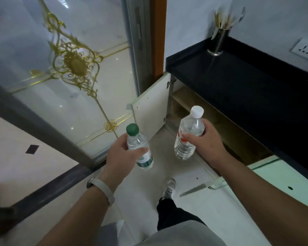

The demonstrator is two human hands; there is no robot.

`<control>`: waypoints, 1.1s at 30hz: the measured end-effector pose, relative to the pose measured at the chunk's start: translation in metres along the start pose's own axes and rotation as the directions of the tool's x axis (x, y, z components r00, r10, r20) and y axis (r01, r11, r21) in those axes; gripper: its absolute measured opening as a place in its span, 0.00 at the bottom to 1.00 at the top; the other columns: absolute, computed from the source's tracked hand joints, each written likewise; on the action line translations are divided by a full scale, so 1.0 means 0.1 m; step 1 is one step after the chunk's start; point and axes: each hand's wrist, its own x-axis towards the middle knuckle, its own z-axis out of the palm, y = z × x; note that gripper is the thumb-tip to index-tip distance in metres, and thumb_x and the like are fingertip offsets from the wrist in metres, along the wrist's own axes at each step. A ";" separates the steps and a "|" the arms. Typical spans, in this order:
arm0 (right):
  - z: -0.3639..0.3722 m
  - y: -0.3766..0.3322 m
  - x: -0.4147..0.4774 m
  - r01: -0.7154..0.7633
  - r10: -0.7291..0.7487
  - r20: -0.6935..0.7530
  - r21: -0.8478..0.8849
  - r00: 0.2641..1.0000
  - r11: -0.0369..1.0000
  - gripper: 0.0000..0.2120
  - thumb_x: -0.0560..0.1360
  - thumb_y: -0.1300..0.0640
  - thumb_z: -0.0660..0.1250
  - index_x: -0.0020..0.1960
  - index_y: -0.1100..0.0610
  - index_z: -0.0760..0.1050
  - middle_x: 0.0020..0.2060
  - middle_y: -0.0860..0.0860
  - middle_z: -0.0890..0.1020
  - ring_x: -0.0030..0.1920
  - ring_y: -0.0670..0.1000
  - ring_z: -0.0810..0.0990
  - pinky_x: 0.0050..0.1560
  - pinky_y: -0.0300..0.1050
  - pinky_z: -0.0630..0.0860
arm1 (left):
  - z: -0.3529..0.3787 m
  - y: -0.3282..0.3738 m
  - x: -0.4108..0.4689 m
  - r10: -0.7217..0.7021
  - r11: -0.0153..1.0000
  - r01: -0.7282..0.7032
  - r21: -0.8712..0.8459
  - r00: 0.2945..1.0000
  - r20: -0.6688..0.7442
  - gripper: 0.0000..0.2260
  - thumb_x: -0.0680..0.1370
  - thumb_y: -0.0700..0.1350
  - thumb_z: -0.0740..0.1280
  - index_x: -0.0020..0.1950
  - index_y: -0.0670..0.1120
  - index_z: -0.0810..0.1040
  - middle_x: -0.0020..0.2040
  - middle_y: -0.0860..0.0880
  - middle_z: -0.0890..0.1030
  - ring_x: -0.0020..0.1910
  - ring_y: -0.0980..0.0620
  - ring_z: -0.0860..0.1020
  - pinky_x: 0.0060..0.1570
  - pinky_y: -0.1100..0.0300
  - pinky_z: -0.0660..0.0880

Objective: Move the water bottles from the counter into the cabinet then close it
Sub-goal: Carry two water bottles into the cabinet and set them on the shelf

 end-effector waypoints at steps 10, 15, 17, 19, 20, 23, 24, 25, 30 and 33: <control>-0.07 0.06 1.43 -0.085 0.087 -0.030 0.047 0.996 0.995 0.25 0.68 0.49 0.78 0.60 0.41 0.72 0.50 0.38 0.80 0.48 0.40 0.81 0.48 0.36 0.77 | 0.60 0.59 1.53 0.027 0.987 -0.039 0.158 0.997 0.074 0.16 0.68 0.41 0.80 0.53 0.53 0.83 0.46 0.55 0.87 0.47 0.54 0.85 0.54 0.48 0.82; -0.24 0.05 1.84 -0.148 0.156 -0.063 0.118 0.986 0.982 0.24 0.66 0.51 0.79 0.58 0.41 0.73 0.50 0.42 0.82 0.48 0.42 0.83 0.51 0.44 0.80 | 0.91 0.69 2.07 -0.002 0.982 -0.022 0.185 0.992 0.128 0.19 0.67 0.42 0.81 0.55 0.53 0.83 0.48 0.54 0.87 0.48 0.52 0.85 0.56 0.44 0.81; -0.31 0.06 1.94 -0.185 0.199 -0.105 0.132 0.974 0.974 0.24 0.66 0.52 0.79 0.56 0.40 0.72 0.50 0.43 0.82 0.48 0.42 0.82 0.50 0.43 0.79 | 1.03 0.72 2.23 -0.020 0.980 -0.015 0.199 0.985 0.172 0.19 0.67 0.41 0.81 0.55 0.53 0.83 0.48 0.54 0.87 0.48 0.51 0.85 0.56 0.44 0.81; -0.35 0.07 1.99 -0.213 0.230 -0.114 0.146 0.967 0.966 0.25 0.67 0.53 0.79 0.56 0.39 0.70 0.48 0.40 0.81 0.45 0.35 0.81 0.44 0.35 0.76 | 1.14 0.74 2.36 -0.034 0.977 -0.011 0.211 0.977 0.210 0.18 0.67 0.42 0.81 0.54 0.54 0.83 0.47 0.53 0.87 0.48 0.50 0.85 0.56 0.43 0.81; -0.37 0.10 2.02 -0.230 0.249 -0.123 0.151 0.961 0.961 0.26 0.67 0.53 0.79 0.57 0.39 0.69 0.47 0.39 0.81 0.43 0.32 0.80 0.41 0.32 0.74 | 1.21 0.74 2.45 -0.040 0.974 -0.013 0.225 0.973 0.229 0.17 0.67 0.42 0.81 0.53 0.53 0.83 0.46 0.53 0.87 0.48 0.50 0.85 0.55 0.43 0.81; -0.36 0.17 2.11 -0.287 0.309 -0.164 0.144 0.937 0.947 0.28 0.67 0.53 0.79 0.59 0.40 0.68 0.48 0.39 0.80 0.45 0.37 0.81 0.42 0.32 0.75 | 1.37 0.70 2.72 -0.056 0.968 -0.023 0.248 0.951 0.303 0.16 0.68 0.41 0.81 0.53 0.53 0.83 0.46 0.53 0.86 0.47 0.50 0.85 0.53 0.47 0.82; -0.35 0.19 2.14 -0.306 0.329 -0.182 0.143 0.927 0.941 0.29 0.66 0.53 0.80 0.59 0.40 0.68 0.49 0.39 0.80 0.47 0.39 0.81 0.45 0.35 0.76 | 1.42 0.69 2.82 -0.056 0.967 -0.035 0.254 0.938 0.342 0.17 0.69 0.42 0.80 0.54 0.53 0.83 0.46 0.53 0.86 0.48 0.50 0.85 0.51 0.50 0.81; -0.33 0.21 2.17 -0.323 0.346 -0.202 0.141 0.916 0.936 0.29 0.66 0.52 0.80 0.60 0.40 0.69 0.50 0.40 0.80 0.48 0.41 0.80 0.47 0.38 0.77 | 1.47 0.69 2.91 -0.058 0.964 -0.047 0.263 0.924 0.378 0.17 0.69 0.42 0.80 0.55 0.53 0.83 0.46 0.54 0.86 0.48 0.52 0.84 0.48 0.55 0.80; -0.24 0.19 2.26 -0.430 0.452 -0.338 0.143 0.825 0.891 0.30 0.66 0.52 0.79 0.64 0.45 0.70 0.51 0.41 0.80 0.50 0.42 0.80 0.51 0.41 0.77 | 1.65 0.67 3.37 -0.076 0.955 -0.092 0.281 0.842 0.534 0.17 0.69 0.45 0.80 0.55 0.55 0.82 0.49 0.55 0.85 0.50 0.53 0.83 0.49 0.56 0.80; -0.18 0.17 2.33 -0.483 0.504 -0.383 0.159 0.774 0.861 0.29 0.66 0.51 0.79 0.62 0.44 0.69 0.49 0.41 0.80 0.48 0.41 0.79 0.46 0.38 0.76 | 1.75 0.65 3.63 -0.089 0.964 -0.093 0.248 0.770 0.632 0.19 0.67 0.46 0.79 0.55 0.56 0.82 0.51 0.55 0.86 0.52 0.53 0.84 0.56 0.47 0.81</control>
